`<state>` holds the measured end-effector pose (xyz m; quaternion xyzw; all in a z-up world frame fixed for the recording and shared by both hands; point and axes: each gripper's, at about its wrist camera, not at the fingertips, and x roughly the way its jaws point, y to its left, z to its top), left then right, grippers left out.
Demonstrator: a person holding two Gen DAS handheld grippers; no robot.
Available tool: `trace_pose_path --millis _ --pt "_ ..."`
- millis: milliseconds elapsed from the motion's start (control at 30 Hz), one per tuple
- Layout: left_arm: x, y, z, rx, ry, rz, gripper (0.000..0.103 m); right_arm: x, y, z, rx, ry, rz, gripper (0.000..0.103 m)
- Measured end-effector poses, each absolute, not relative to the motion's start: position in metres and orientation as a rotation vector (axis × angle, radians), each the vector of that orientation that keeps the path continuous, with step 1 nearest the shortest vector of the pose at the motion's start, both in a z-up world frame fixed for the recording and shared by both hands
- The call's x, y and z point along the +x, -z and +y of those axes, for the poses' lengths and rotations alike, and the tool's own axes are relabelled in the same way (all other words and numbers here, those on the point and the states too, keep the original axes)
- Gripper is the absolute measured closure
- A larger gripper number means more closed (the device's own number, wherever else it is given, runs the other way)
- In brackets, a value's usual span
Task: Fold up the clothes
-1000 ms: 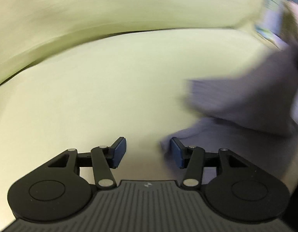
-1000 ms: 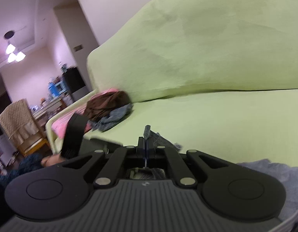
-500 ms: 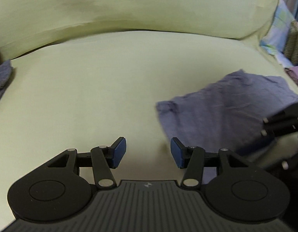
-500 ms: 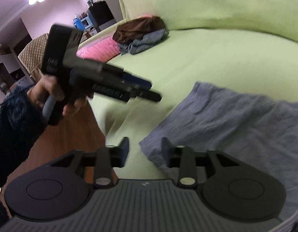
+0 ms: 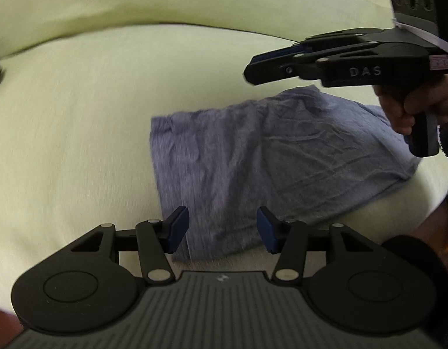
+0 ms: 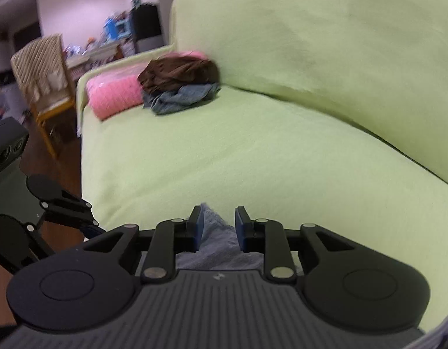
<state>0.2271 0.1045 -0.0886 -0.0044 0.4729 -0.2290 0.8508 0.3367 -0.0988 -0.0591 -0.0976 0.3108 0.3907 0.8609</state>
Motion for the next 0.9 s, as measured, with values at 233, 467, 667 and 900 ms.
trace_pose_path --millis 233,467,667,900 --pt "0.232 0.099 0.122 -0.17 0.407 1.044 0.05 0.327 0.055 -0.09 -0.235 -0.852 0.651 0.082" --pt "0.271 0.078 0.131 -0.016 0.49 1.001 0.048 0.334 0.066 -0.088 -0.254 -0.868 0.607 0.082" --pt "0.343 0.067 0.108 0.111 0.659 1.11 0.05 0.366 0.072 -0.122 -0.249 -0.796 0.614 0.082" --pt "0.377 0.03 0.087 0.091 0.67 1.331 0.055 0.326 -0.005 -0.185 -0.041 -0.444 0.629 0.081"
